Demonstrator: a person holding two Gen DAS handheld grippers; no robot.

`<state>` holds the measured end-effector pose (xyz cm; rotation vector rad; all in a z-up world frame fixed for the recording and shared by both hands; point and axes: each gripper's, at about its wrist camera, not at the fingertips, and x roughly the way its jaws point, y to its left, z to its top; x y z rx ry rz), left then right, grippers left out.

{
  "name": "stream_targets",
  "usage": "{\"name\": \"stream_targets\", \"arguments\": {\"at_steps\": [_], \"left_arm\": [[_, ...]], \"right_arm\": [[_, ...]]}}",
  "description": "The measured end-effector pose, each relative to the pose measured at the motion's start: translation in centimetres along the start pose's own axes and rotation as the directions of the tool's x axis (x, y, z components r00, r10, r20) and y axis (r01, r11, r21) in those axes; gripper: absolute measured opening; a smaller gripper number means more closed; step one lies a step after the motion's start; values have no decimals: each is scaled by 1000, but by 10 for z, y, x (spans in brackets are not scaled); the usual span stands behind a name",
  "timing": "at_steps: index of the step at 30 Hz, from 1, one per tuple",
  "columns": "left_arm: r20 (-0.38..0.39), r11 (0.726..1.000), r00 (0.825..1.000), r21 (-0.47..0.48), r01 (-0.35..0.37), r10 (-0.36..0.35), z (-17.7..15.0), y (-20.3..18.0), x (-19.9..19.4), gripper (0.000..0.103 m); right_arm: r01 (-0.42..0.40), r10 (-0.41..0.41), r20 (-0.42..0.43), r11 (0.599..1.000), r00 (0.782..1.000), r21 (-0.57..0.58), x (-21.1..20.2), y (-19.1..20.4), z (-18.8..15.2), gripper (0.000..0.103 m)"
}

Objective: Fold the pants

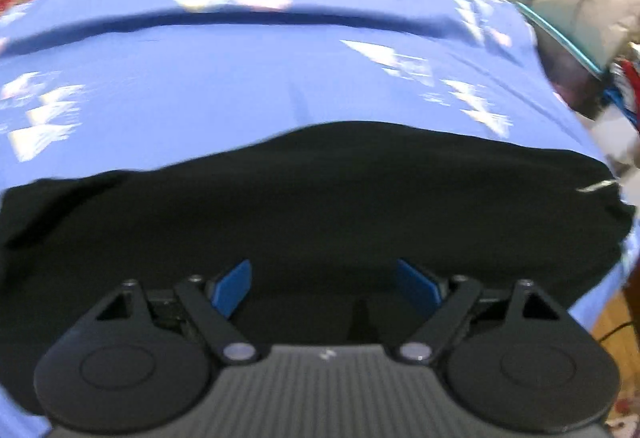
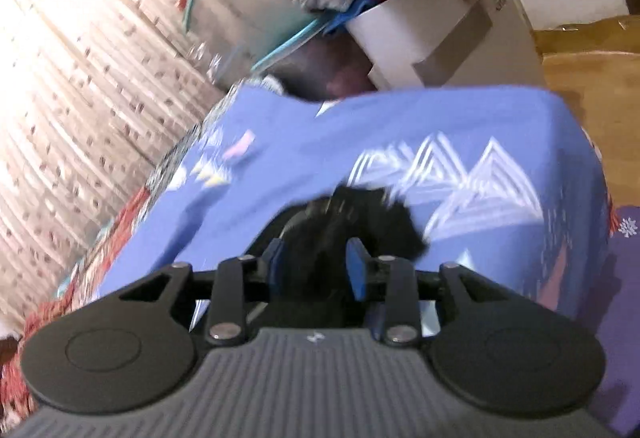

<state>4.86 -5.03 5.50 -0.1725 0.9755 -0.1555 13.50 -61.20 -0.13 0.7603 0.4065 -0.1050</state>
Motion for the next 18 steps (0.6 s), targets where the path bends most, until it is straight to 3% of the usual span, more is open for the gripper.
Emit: {"name": "stream_targets", "arguments": {"at_steps": [3, 4, 6, 9, 12, 15, 16, 18], "left_arm": [[-52, 999, 998, 43, 23, -20, 3, -33, 23, 82], [-74, 998, 997, 64, 21, -17, 1, -43, 31, 82], [-117, 995, 993, 98, 24, -12, -3, -56, 44, 82], [-147, 994, 989, 109, 13, 3, -9, -64, 50, 82], [-149, 996, 989, 92, -4, 18, -7, -64, 53, 82], [-154, 996, 988, 93, -18, 32, -7, -66, 55, 82], [-155, 995, 987, 96, -21, 36, -8, -67, 55, 82], [-156, 995, 987, 101, -23, 39, -8, -68, 56, 83]], "right_arm": [[29, -28, -62, 1000, 998, 10, 28, -7, 5, 35], [18, -19, -83, 1000, 996, -3, 32, -9, 4, 23], [13, -23, -120, 996, 992, -86, 35, -3, 3, 18], [-12, -13, -87, 962, 996, -273, 26, 15, 3, 16], [-10, 21, 13, 840, 1000, -542, 6, 54, -7, 15], [141, 8, 192, 653, 981, -744, -2, 70, -14, 15], [205, -15, 247, 609, 969, -766, -2, 66, -12, 15], [228, -77, 234, 635, 969, -738, 10, 39, -3, 15]]}}
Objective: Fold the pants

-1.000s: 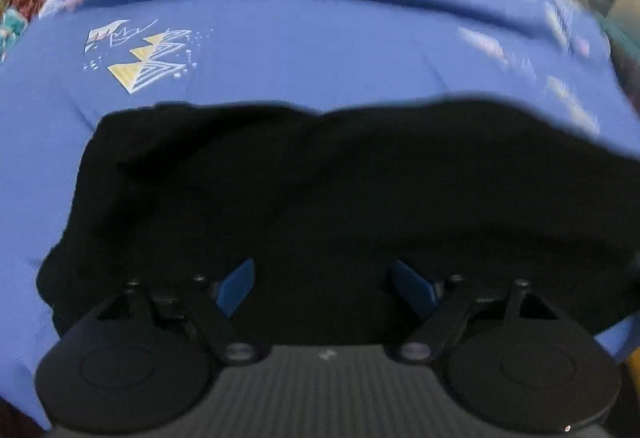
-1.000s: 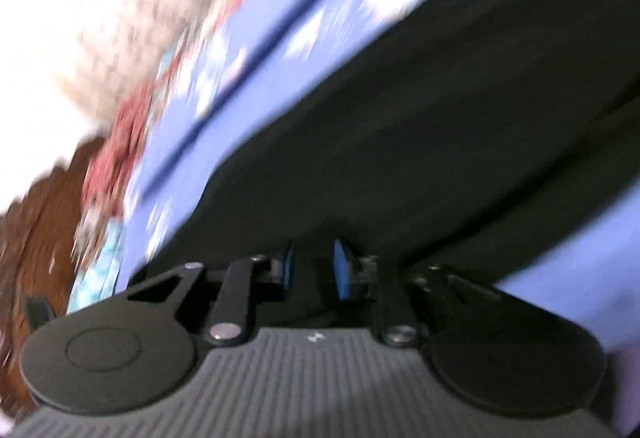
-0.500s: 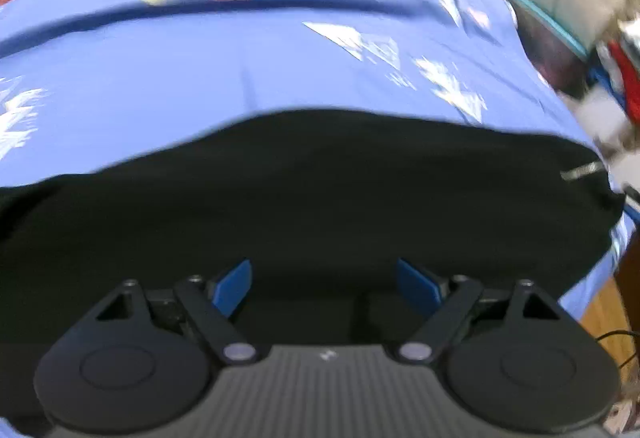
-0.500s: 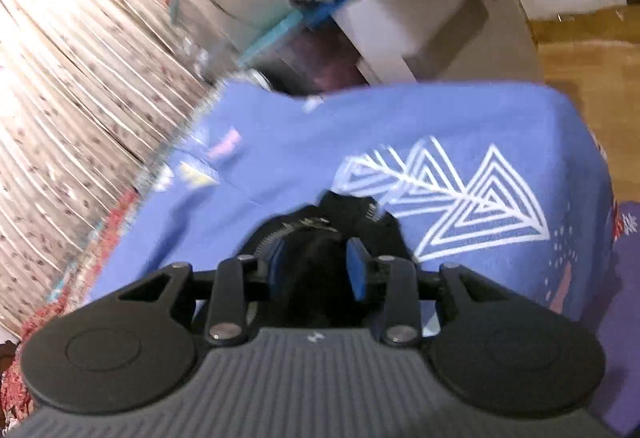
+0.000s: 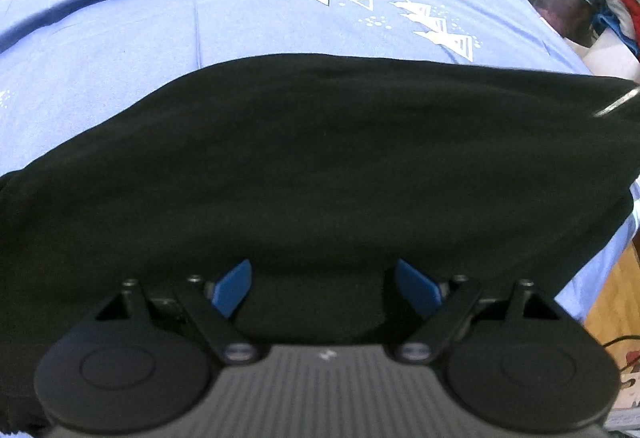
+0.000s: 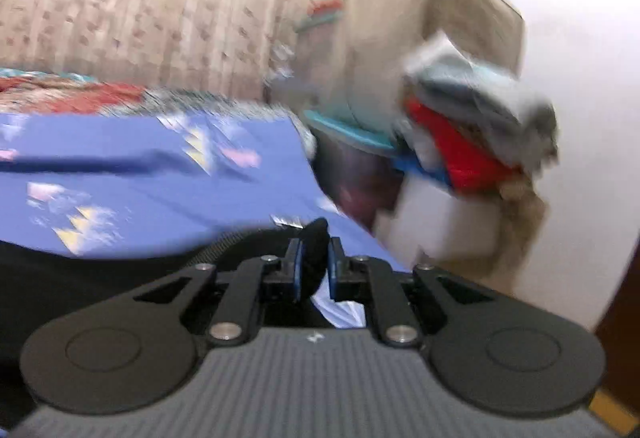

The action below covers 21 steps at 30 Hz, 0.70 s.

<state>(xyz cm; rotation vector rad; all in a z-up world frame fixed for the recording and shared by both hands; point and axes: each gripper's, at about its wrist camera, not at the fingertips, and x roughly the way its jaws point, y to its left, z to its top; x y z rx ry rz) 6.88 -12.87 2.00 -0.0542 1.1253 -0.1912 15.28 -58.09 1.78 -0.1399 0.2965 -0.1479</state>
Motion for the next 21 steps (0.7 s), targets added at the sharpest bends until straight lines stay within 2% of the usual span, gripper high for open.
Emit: {"name": "stream_targets", "arguments": {"at_steps": [1, 3, 4, 5, 7, 9, 12, 13, 16, 21], "left_arm": [[-2, 1000, 1000, 4, 0, 0, -1, -1, 1, 85], [-6, 1000, 1000, 16, -4, 4, 2, -5, 4, 87], [-7, 1000, 1000, 27, -6, 7, 1, -7, 5, 88], [-8, 999, 1000, 35, -9, 9, 1, -8, 5, 88], [-9, 999, 1000, 36, -8, 8, 4, -12, 8, 88], [-6, 1000, 1000, 31, 5, -5, 5, -13, 7, 88], [18, 998, 999, 40, 45, -45, 6, -16, 3, 88], [23, 998, 998, 47, 52, -54, 6, -17, 3, 88], [8, 995, 996, 50, 85, -86, 5, -20, 6, 88], [-25, 995, 996, 41, 89, -88, 4, -18, 15, 88]], "right_arm": [[3, -1, -64, 999, 998, 35, 13, -11, -14, 18], [-9, 40, -229, 991, 973, 134, 38, -27, -44, 23], [-27, 89, -247, 970, 965, 243, 40, -39, -55, 24], [-39, 118, -203, 933, 972, 359, 33, -52, -60, 33], [-48, 149, -129, 814, 980, 579, 17, -79, -66, 41], [-100, 190, -39, 670, 981, 736, 1, -100, -76, 41], [-149, 270, 4, 519, 963, 841, -1, -110, -91, 41], [-156, 298, 6, 481, 954, 863, 0, -110, -95, 41], [-150, 346, 2, 401, 938, 904, 10, -109, -106, 41], [-122, 376, -24, 359, 926, 925, 24, -100, -96, 51]]}}
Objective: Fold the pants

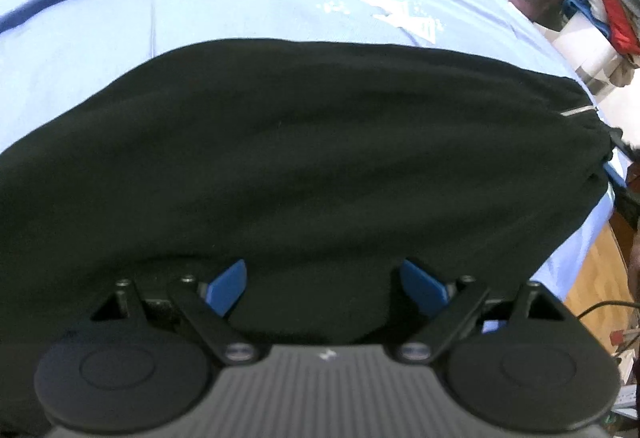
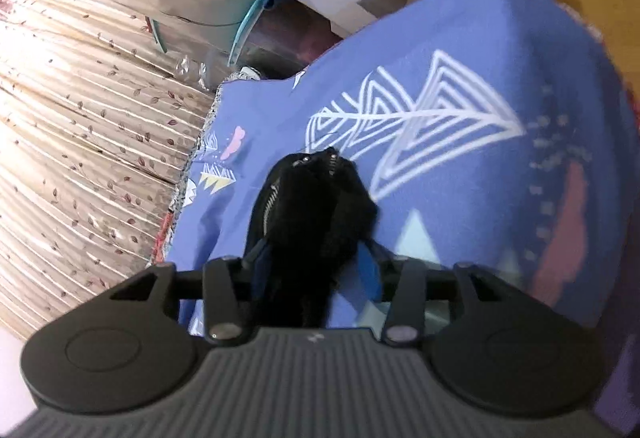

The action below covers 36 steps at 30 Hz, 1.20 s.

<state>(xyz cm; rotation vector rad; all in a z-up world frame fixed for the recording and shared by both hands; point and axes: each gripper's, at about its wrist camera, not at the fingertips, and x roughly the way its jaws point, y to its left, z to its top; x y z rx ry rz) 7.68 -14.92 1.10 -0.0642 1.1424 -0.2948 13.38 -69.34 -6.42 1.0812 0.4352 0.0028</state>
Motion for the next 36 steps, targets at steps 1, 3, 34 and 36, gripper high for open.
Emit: {"name": "stream_targets", "arguments": {"at_steps": [1, 3, 34, 36], "left_arm": [[-1, 1000, 1000, 1, -2, 2, 0, 0, 1, 88], [-2, 1000, 1000, 9, -9, 9, 0, -2, 2, 88], [159, 955, 968, -196, 222, -193, -5, 46, -49, 43], [170, 952, 967, -210, 224, -190, -7, 51, -54, 43]], "right_arm": [[7, -7, 8, 1000, 1000, 7, 7, 4, 4, 55], [11, -11, 33, 1000, 999, -3, 8, 16, 9, 62], [-21, -72, -64, 490, 995, -871, 0, 171, -94, 17], [-96, -93, -135, 341, 987, -935, 1, 177, -132, 17]]}}
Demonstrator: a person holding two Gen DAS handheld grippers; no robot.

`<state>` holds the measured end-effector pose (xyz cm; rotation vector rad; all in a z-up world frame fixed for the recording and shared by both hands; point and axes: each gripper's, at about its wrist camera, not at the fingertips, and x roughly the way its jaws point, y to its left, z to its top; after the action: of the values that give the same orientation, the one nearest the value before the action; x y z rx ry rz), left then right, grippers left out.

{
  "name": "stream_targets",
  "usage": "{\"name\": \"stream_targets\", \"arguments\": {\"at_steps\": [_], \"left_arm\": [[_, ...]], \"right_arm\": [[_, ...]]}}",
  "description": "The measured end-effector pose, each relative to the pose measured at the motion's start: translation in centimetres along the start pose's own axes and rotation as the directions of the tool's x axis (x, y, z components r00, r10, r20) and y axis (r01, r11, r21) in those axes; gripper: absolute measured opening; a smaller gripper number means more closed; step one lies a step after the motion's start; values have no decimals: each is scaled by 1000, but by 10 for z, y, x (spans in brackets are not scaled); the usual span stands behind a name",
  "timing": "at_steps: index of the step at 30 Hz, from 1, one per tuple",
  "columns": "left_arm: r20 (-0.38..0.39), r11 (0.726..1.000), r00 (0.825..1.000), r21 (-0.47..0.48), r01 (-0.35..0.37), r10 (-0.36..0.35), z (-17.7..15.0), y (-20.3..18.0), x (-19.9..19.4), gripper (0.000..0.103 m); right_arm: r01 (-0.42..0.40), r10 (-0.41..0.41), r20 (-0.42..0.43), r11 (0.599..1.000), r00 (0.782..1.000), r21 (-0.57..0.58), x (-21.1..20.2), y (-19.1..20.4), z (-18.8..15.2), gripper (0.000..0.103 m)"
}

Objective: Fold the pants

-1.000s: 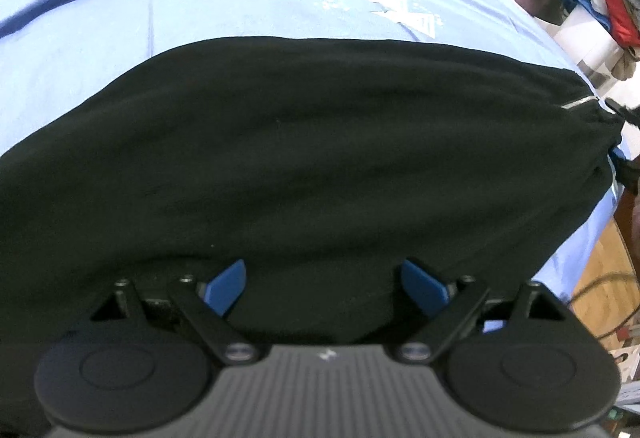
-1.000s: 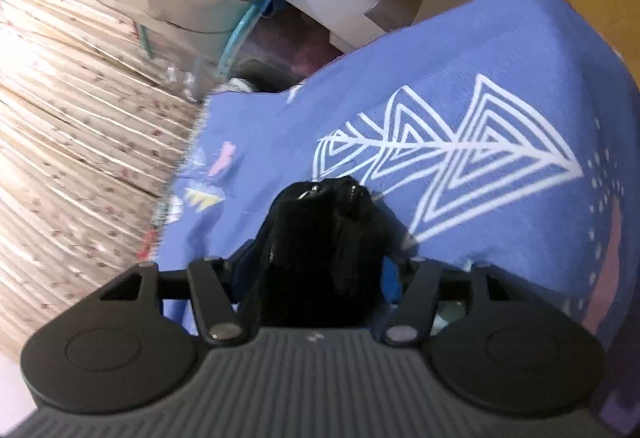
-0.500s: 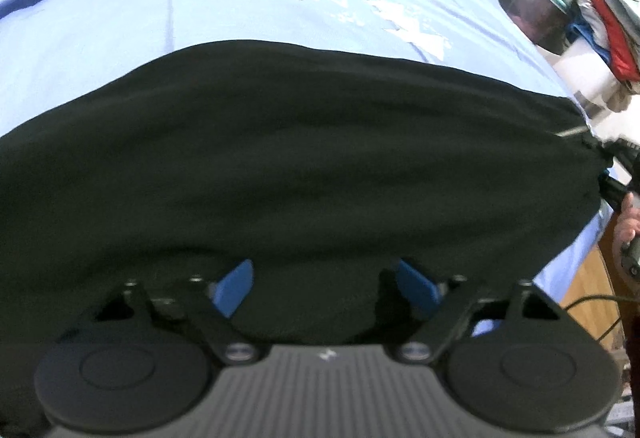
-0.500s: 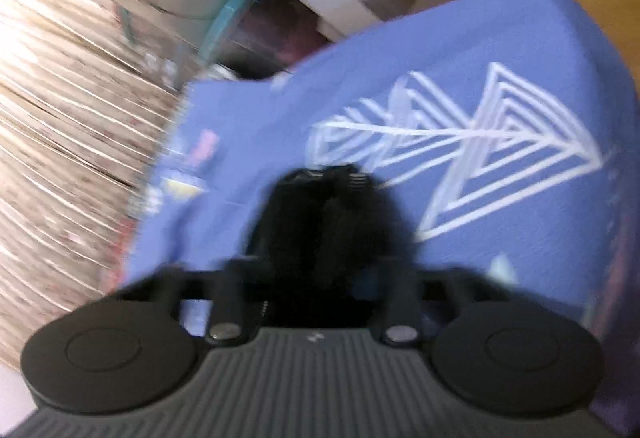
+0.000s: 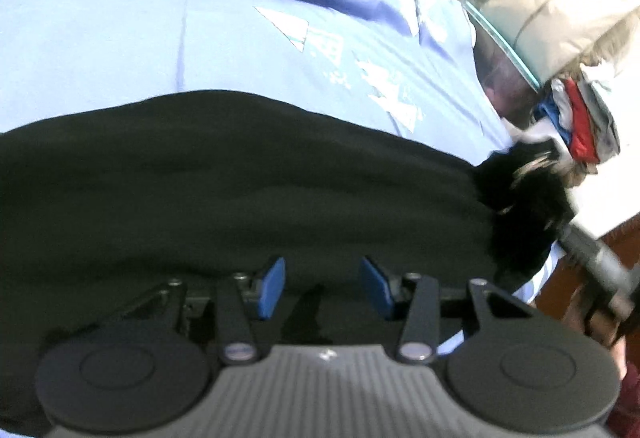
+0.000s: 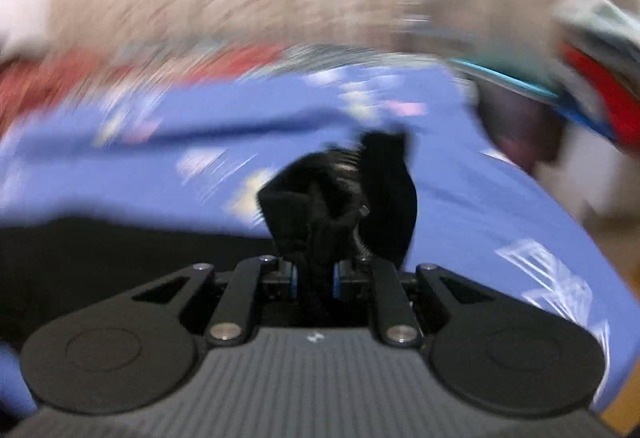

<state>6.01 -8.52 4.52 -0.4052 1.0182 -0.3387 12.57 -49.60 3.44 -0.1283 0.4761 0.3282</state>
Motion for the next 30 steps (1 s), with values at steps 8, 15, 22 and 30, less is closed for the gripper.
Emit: {"name": "stream_targets", "arguments": {"at_steps": [8, 15, 22, 30], "left_arm": [[-29, 996, 999, -85, -24, 21, -12, 25, -5, 43], [6, 995, 1000, -104, -7, 7, -9, 36, -19, 44], [12, 994, 1000, -111, -10, 11, -12, 41, -26, 44], [106, 996, 993, -70, -48, 55, -24, 54, -78, 46]], "right_arm": [[-134, 114, -155, 984, 981, -121, 19, 73, -40, 58], [-283, 282, -86, 959, 955, 1, -18, 60, -12, 57], [-184, 213, -77, 943, 974, 277, 21, 33, -8, 21], [-156, 209, -138, 936, 968, 316, 52, 42, -30, 16]]}}
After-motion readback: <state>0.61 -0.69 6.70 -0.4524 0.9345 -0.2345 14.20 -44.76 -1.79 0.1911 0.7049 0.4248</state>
